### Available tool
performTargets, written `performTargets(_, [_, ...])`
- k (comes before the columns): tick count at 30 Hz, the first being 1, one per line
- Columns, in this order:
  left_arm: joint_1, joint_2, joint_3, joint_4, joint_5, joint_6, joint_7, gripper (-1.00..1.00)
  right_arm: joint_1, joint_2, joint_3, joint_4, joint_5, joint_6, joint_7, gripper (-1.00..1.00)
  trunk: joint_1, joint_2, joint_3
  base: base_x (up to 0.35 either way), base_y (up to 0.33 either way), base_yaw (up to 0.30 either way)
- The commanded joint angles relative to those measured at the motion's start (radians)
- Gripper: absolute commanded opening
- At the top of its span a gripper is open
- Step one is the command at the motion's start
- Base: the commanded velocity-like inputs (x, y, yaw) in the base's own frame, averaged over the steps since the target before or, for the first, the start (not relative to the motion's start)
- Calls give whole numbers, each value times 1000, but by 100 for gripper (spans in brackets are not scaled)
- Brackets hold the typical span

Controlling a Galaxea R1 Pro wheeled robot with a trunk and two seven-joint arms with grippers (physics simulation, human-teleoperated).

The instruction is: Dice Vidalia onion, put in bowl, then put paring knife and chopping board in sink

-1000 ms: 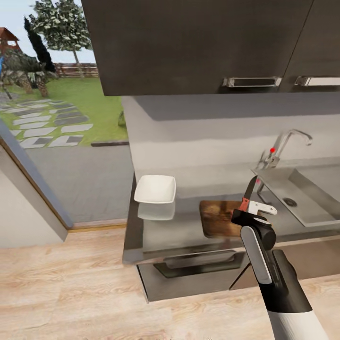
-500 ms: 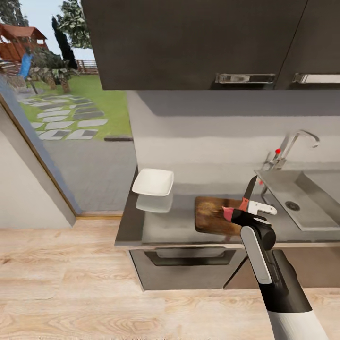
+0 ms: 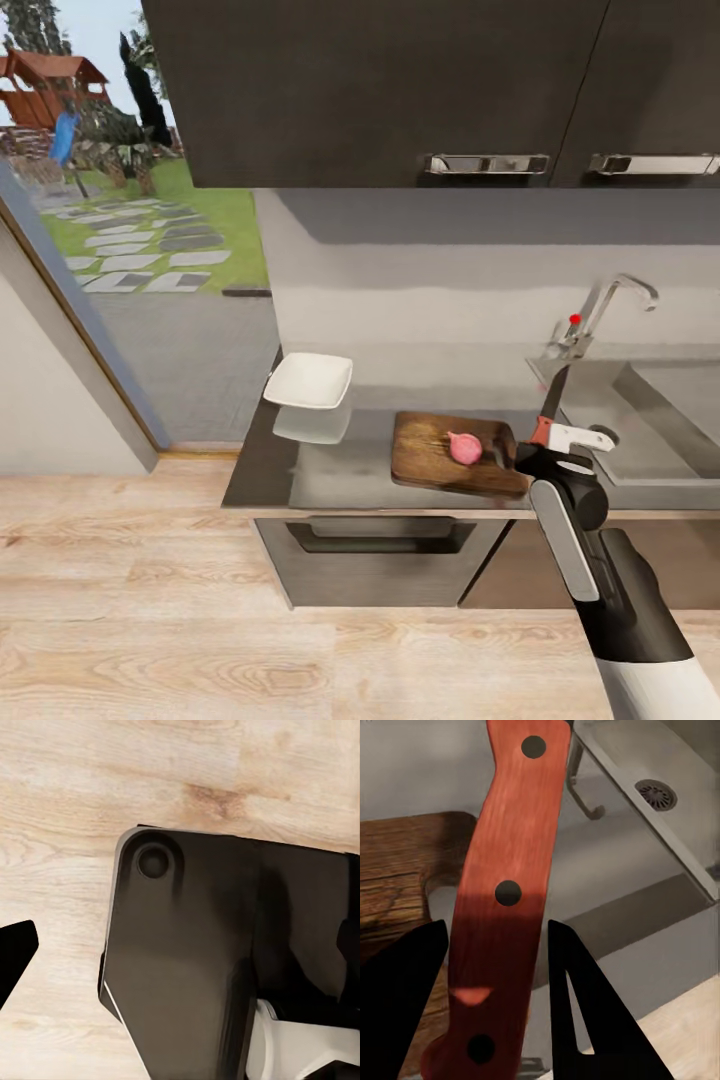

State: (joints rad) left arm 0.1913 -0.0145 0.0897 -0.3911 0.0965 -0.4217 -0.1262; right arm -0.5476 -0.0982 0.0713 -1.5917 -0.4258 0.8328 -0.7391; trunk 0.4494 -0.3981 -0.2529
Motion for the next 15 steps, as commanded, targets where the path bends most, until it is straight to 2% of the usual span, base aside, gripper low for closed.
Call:
performTargets(1, [0,-1,5,1,10,1,-10,100,-1,-2,5,-1,-8,3,-11,-100,1,-2,-2,-1,-4,0])
performTargets(8, [0,-1,7,6,10,1,-10,100,-1,-3,48,-1,-6,1,-11,-100,1,-2,-2,0,-1,0])
performTargets(9, [0,-1,7,6,10,1,-11,100,-1,-3,63,-1,-5,2,-11,-100,1,-2,-2,0,0,0])
performTargets(10, [0,-1,7,6,10,1,-11,100,-1,-5,98,-2,10,4,-12,-100,1,-2,-2,0,0,0])
performTargets(11, [0,-1,7,6,11,1,-10,100,-1,-6,135,-3,44,5,-13,-100,1,-2,-2,0,0,0])
performTargets(12, [0,-1,7,6,11,2,-10,100,-1,-7,150,-3,67,6,-13,-100,1,-2,-2,0,0,0])
performTargets(13, [0,-1,7,6,11,2,-10,100,-1,-7,178,-3,125,8,-13,-100,1,-2,-2,0,0,0])
performTargets(15, [0,-1,7,9,12,3,-10,100,-1,-4,230,-3,267,23,-13,-100,1,-2,-2,0,0,0])
